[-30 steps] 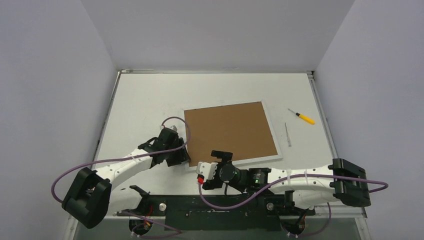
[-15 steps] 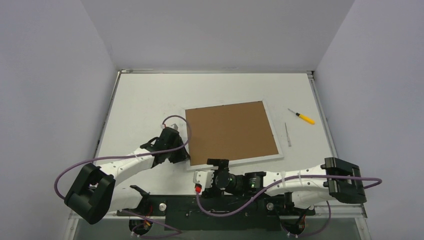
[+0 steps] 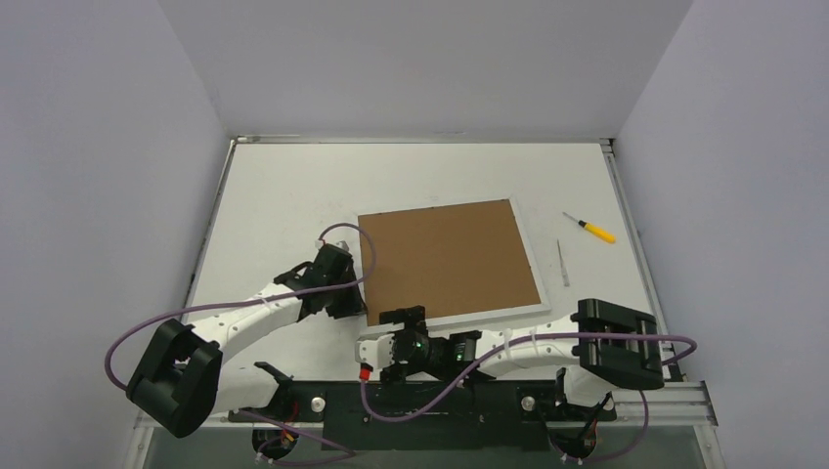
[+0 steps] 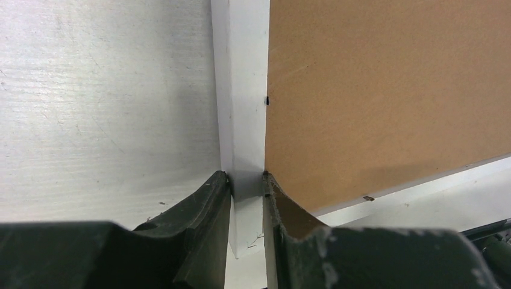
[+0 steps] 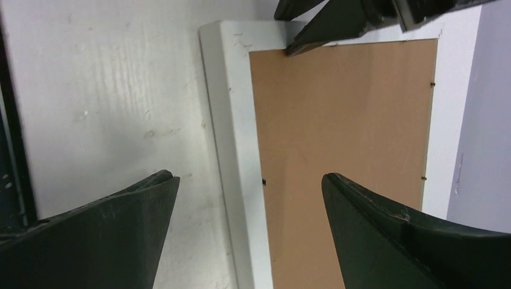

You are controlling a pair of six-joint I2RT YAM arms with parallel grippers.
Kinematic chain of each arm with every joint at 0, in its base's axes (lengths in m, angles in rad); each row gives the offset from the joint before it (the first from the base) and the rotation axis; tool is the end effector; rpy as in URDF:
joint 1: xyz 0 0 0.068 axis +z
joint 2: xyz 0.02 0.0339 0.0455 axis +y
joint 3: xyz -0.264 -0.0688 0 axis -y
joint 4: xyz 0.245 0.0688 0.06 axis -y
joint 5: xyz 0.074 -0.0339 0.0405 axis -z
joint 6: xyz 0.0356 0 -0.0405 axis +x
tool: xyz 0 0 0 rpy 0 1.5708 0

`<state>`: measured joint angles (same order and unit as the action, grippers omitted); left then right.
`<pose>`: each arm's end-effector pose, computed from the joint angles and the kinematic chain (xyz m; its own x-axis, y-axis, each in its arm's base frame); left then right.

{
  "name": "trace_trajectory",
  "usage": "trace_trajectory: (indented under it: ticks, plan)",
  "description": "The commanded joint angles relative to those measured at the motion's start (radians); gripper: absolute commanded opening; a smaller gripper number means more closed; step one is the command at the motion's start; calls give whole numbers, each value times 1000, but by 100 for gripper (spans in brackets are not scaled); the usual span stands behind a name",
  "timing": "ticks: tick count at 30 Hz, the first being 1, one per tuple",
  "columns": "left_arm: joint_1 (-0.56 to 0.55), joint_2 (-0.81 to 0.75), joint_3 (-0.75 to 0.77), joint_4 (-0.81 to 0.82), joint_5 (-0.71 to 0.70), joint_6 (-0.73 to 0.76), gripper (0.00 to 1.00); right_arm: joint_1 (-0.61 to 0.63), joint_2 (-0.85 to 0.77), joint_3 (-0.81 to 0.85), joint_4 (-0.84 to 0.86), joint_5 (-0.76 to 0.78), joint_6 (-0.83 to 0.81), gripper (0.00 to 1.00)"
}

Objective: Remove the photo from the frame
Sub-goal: Turn over the photo frame at the center of the board.

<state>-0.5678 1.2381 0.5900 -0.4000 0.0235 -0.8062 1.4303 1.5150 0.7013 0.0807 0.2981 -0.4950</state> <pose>0.1851 -0.1190 0.1680 -0.9008 -0.2811 -0.3309 -0.1482 0.9154 -0.3744 0.0520 0.2930 0.1679 0.3526 -0.7492 -0.5606 -0.8505 -0.0067 -0.5260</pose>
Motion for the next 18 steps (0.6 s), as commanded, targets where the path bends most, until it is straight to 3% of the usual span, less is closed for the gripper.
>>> trace_trajectory:
  ticks: [1,18]
  plan:
    - [7,-26,83,1,41,23,0,-22,84,85,43,-28,-90,94]
    - [114,-53,121,4,215,65,0,17,297,66,293,228,-300,94]
